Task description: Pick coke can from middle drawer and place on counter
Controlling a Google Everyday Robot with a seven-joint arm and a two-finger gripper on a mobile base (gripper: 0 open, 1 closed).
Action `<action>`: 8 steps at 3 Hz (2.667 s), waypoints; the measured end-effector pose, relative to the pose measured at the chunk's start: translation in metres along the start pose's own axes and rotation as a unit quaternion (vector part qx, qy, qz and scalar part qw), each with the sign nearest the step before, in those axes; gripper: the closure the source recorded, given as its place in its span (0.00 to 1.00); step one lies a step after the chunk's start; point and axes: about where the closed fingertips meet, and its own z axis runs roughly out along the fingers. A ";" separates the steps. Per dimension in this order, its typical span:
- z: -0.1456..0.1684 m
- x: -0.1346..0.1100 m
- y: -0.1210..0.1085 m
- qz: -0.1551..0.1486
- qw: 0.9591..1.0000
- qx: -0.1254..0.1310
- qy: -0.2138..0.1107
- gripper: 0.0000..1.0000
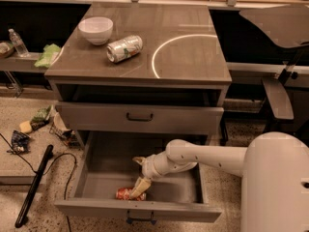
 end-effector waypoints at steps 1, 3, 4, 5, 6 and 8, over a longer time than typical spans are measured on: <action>0.000 0.000 0.000 0.000 1.000 0.000 0.000 0.11; 0.022 -0.001 0.018 0.011 1.000 -0.006 0.003 0.08; 0.019 -0.004 0.018 0.011 1.000 -0.006 0.003 0.24; 0.018 -0.006 0.018 0.011 1.000 -0.006 0.003 0.49; 0.016 -0.009 0.018 0.012 1.000 -0.006 0.003 0.72; 0.022 -0.012 0.022 0.017 1.000 -0.007 0.005 0.92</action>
Offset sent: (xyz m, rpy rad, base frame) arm -0.0283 0.0298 -0.0260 -0.0188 0.0441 -0.0080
